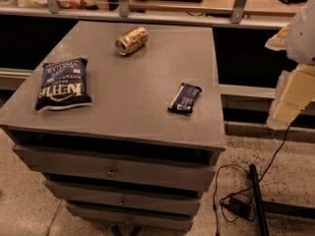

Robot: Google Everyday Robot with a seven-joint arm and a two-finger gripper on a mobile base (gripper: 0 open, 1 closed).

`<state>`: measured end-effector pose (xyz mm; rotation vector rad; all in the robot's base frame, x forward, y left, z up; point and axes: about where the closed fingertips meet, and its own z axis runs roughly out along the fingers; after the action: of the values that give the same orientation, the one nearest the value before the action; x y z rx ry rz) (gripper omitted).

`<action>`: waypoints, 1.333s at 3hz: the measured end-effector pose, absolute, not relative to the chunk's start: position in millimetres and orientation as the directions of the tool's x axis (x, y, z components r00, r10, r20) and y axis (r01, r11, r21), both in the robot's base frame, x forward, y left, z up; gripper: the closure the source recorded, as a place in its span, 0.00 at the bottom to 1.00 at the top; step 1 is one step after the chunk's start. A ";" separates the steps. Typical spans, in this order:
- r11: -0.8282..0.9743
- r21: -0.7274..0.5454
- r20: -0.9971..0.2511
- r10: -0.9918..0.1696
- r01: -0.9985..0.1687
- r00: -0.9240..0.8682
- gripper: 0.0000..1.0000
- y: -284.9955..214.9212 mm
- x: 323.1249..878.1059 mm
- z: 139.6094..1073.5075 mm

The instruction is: Pick rxbar blueberry

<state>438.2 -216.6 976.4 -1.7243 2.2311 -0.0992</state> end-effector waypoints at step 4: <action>-0.155 -0.237 -0.046 -0.984 -0.959 0.170 0.00 -204.4 563.9 976.5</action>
Offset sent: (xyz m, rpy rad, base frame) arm 0.0585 -0.0212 0.0046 -0.1021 0.1425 0.1137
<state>563.9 -204.4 976.5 -2.2314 1.8894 -0.1748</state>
